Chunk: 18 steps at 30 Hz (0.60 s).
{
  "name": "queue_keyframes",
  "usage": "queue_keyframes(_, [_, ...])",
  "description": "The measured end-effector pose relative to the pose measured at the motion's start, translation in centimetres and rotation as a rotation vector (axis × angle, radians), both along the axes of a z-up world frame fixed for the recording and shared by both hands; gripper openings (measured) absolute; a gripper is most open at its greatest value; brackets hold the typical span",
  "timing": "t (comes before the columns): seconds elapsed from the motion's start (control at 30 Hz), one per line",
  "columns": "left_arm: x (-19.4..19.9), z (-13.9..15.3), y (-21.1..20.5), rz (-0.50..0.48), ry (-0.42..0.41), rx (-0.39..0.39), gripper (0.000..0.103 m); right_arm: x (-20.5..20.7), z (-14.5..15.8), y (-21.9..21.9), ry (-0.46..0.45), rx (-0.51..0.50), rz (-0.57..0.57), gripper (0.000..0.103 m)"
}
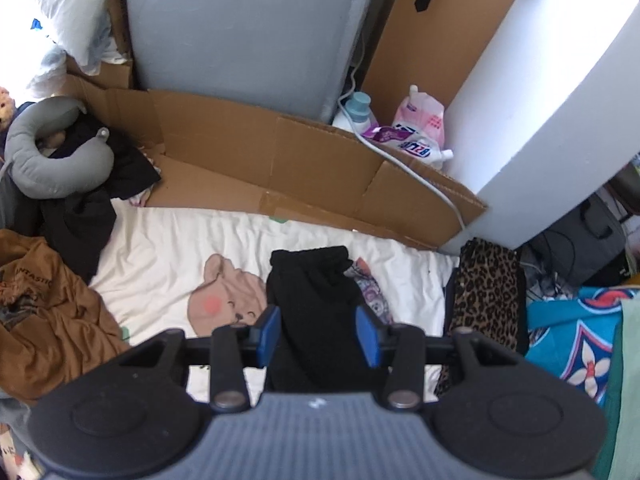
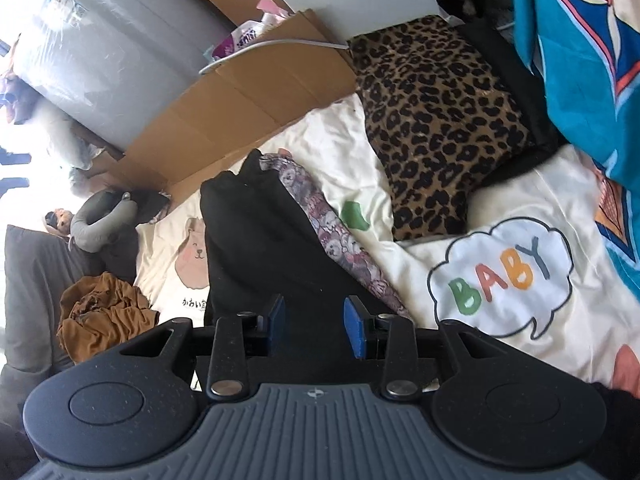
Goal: Fold clothes
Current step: 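Raise both open grippers away from the folded black shorts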
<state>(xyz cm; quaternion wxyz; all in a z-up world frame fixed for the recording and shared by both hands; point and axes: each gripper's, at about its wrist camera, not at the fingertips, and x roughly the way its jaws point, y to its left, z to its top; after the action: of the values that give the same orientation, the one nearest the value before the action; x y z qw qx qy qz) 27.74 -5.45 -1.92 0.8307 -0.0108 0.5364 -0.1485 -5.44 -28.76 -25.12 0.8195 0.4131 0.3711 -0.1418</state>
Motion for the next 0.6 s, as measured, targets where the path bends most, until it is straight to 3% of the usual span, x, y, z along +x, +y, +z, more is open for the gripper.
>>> queue_keyframes(0.13, [0.6,-2.1,-2.9,-0.02,-0.004,0.078,0.045,0.4,-0.5,0.0,-0.015,-0.009,0.004,0.035])
queue_keyframes(0.4, [1.9,-10.1,-6.3,0.03,0.032,0.069,0.043,1.5,-2.3,0.2,-0.054,-0.033,0.002,0.035])
queue_keyframes(0.6, [2.5,-15.4,-8.7,-0.007,0.045,0.06,0.043,2.7,-4.2,0.7,-0.097,-0.055,-0.009,0.035])
